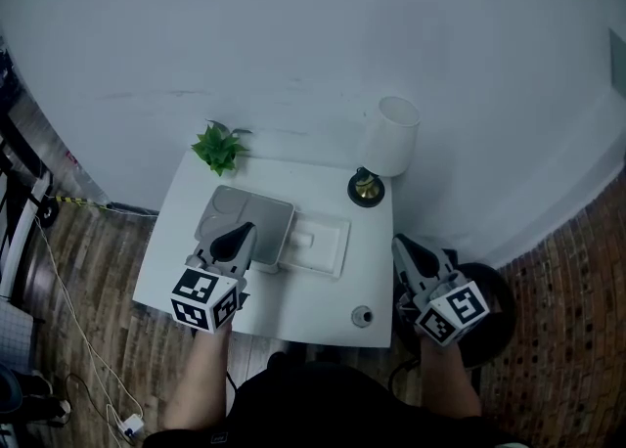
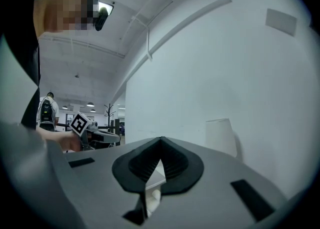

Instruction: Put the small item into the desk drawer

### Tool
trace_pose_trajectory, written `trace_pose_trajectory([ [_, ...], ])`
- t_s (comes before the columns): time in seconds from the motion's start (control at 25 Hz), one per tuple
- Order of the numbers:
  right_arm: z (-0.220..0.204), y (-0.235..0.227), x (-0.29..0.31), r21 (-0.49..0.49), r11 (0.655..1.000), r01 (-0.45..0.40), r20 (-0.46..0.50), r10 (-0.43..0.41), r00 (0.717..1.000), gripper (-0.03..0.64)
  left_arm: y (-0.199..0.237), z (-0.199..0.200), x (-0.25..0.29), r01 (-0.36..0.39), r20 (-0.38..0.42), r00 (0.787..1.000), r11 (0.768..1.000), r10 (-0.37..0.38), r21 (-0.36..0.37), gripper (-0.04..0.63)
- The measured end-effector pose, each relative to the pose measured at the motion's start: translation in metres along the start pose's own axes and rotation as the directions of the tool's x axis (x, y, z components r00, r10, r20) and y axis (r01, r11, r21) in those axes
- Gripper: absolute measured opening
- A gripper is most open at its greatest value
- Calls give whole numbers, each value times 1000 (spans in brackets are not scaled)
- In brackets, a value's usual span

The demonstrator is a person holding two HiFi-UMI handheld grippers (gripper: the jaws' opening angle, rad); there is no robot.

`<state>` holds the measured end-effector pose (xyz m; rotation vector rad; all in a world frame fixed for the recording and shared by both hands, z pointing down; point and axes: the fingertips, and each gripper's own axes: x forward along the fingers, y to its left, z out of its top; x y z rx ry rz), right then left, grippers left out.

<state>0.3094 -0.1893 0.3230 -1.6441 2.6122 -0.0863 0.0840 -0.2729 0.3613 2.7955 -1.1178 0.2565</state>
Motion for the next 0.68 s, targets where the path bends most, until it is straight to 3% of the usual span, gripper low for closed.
trace_pose_trajectory([
  [0.68,-1,2,-8,-14,1000,3,-7,-3,1000,3,-8,-4,-1,3,-2,1000,1000,-3,-4,17],
])
